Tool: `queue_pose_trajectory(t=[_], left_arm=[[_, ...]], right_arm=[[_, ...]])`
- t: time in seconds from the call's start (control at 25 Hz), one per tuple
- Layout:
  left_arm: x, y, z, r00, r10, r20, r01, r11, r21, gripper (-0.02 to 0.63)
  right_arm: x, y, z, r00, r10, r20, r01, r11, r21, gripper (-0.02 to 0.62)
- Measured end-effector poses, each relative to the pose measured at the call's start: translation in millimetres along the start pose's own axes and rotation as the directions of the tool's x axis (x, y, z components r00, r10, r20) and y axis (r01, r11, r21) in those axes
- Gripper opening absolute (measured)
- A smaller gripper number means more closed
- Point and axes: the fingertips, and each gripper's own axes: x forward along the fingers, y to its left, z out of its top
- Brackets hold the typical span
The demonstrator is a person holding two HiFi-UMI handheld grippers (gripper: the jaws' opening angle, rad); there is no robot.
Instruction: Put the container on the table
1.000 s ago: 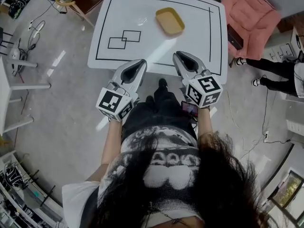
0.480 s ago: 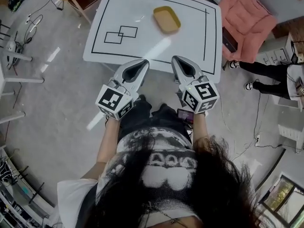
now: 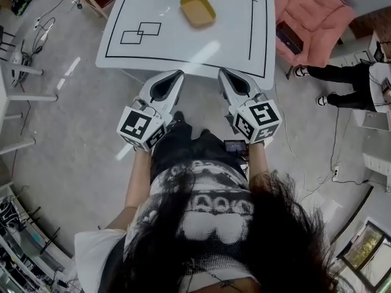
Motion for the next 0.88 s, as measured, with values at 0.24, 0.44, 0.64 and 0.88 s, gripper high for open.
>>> queue_pose_trajectory(t=[0.24,0.44,0.64,0.88], left_arm=[[-4,-56,-12,1.000,0.028,-0.004,-0.028,1.000,0.012,0.000],[-12,-92,-22,0.999,0.046,-0.005,-0.045,0.999,0.018,0.000],[-17,-114,-27,0.999,0.050,0.001,-0.050,0.998,0.027,0.000],[-17,-125,-23,0.999,0.047,0.019,-0.048,0.998,0.049,0.000]], right_arm=[[-49,-3,-16,0.999,0.047,0.000,-0.047,0.999,-0.012,0.003],[-79,2,-21,0.996,0.083,0.014,-0.082,0.996,-0.025,0.003],[-97,5,-26,0.994,0.104,0.026,-0.103,0.994,-0.031,0.003],[-108,5,-25,0.993,0.111,0.040,-0.109,0.993,-0.042,0.003]])
